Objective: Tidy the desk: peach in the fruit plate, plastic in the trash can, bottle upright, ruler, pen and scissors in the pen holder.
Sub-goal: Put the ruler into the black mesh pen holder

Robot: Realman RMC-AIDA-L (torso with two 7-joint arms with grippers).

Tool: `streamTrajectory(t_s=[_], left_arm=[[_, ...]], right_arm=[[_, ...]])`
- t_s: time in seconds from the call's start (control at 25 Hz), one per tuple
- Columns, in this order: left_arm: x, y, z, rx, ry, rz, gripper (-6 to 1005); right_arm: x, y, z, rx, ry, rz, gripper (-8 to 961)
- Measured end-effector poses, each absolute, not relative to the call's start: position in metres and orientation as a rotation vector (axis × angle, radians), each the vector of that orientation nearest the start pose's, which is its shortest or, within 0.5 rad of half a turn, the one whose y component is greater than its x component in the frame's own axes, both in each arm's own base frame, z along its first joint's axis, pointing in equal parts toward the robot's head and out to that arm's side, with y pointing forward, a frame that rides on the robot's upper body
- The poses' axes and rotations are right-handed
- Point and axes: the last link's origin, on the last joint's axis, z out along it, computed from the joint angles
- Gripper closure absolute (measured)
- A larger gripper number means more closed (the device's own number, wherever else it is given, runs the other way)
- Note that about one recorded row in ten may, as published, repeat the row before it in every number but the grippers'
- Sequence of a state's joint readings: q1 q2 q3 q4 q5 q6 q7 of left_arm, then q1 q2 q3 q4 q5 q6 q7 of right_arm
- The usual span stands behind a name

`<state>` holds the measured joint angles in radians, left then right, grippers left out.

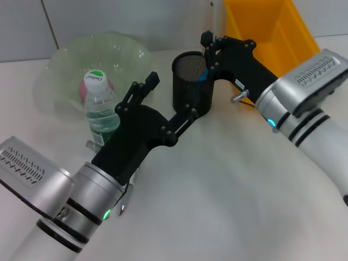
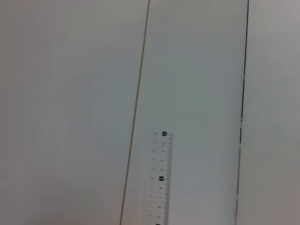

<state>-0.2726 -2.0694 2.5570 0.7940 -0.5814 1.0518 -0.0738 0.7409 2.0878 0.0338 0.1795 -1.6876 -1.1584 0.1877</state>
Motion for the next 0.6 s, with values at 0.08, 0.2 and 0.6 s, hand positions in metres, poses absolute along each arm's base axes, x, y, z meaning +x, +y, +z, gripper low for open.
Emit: streamTrajectory(t_s=[0.08, 0.2, 0.6], left_arm=[[-0.177, 0.265, -0.108, -2.035, -0.435, -1.153, 168], [-0.178, 0.264, -0.108, -2.035, -0.435, -1.156, 168], [-0.180, 0.260, -0.111, -2.080, -0.450, -1.174, 169]], right_arm=[[0.218, 0.385, -0.068, -1.965, 0.354, 0.853, 942], [0.215, 0.390, -0.073, -1.987, 0.367, 0.823, 942], [0.218, 0.398, -0.079, -2.013, 0.420, 0.736, 939]])
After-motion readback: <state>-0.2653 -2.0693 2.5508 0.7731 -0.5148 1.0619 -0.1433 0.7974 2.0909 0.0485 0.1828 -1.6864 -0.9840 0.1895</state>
